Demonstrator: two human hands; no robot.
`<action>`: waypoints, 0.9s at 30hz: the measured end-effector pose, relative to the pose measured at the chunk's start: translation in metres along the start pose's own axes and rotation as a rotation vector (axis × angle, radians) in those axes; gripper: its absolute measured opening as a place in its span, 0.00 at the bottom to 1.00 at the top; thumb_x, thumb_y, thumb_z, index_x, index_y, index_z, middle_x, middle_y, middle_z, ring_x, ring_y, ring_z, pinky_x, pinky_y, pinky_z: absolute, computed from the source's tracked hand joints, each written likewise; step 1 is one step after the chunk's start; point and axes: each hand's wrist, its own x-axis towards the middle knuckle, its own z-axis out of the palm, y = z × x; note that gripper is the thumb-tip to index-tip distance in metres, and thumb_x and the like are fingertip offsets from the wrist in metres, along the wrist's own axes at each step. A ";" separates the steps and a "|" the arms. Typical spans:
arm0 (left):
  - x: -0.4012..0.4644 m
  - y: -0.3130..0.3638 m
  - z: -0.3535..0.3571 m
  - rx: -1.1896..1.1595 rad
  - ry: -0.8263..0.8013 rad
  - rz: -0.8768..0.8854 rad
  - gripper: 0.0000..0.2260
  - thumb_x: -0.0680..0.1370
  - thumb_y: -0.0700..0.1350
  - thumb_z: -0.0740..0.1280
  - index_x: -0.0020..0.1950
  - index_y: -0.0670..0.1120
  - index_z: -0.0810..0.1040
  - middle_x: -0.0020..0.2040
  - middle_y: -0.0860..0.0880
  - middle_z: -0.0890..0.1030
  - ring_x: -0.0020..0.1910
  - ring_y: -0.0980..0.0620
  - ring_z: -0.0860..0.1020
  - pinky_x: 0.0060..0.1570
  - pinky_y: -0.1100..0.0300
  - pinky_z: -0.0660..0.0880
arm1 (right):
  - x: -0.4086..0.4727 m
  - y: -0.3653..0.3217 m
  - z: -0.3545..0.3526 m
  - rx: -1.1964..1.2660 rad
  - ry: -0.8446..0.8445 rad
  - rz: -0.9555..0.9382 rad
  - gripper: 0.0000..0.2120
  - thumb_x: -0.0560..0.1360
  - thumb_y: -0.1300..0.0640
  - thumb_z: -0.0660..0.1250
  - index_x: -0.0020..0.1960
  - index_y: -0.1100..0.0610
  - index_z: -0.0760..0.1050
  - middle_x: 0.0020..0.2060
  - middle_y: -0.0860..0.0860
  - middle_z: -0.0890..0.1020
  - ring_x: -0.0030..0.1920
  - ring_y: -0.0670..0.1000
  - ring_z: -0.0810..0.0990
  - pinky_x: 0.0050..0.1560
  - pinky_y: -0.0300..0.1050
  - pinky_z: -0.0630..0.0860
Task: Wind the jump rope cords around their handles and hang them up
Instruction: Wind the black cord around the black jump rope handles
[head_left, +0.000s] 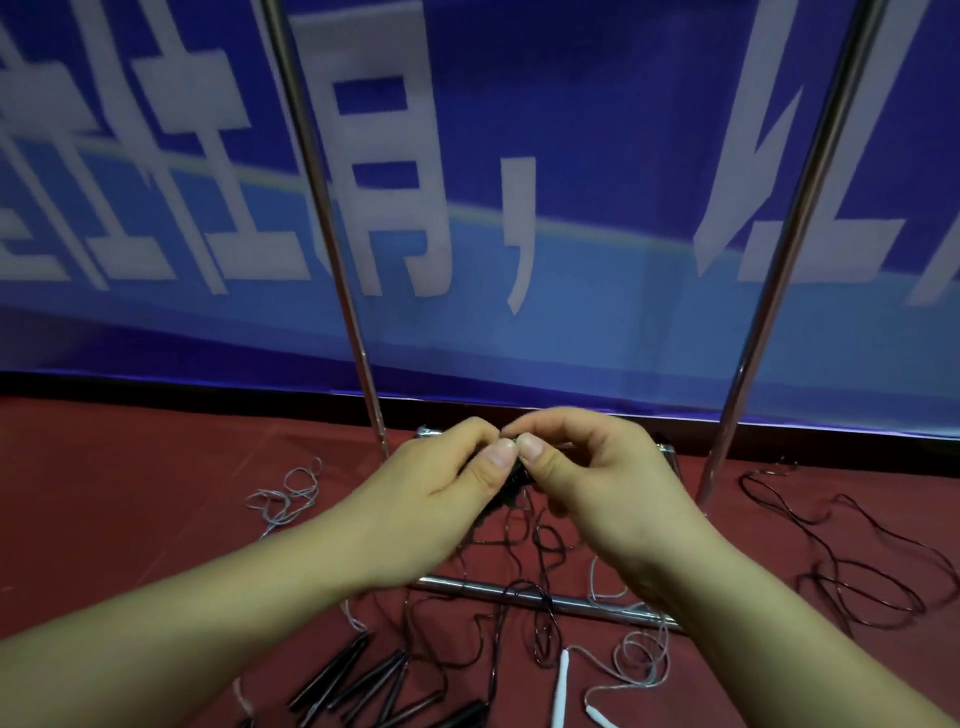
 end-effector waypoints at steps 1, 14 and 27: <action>-0.005 0.004 -0.003 0.028 0.008 -0.011 0.22 0.76 0.71 0.54 0.50 0.56 0.74 0.35 0.56 0.75 0.34 0.61 0.72 0.36 0.55 0.70 | -0.005 -0.006 0.005 -0.005 0.016 -0.005 0.05 0.78 0.59 0.69 0.48 0.53 0.84 0.30 0.39 0.81 0.29 0.37 0.76 0.32 0.28 0.69; -0.032 -0.005 -0.043 -0.041 0.061 0.058 0.07 0.81 0.56 0.63 0.57 0.58 0.76 0.41 0.55 0.81 0.39 0.60 0.77 0.41 0.59 0.73 | -0.018 -0.057 0.045 0.146 0.106 0.131 0.08 0.79 0.58 0.67 0.45 0.58 0.83 0.37 0.55 0.82 0.36 0.50 0.78 0.38 0.43 0.76; 0.019 -0.045 -0.060 0.027 0.249 0.171 0.13 0.75 0.64 0.59 0.55 0.61 0.71 0.39 0.61 0.79 0.34 0.59 0.75 0.37 0.56 0.71 | 0.051 -0.055 0.041 0.094 0.045 0.169 0.14 0.78 0.50 0.66 0.44 0.57 0.85 0.35 0.56 0.80 0.34 0.50 0.71 0.38 0.41 0.71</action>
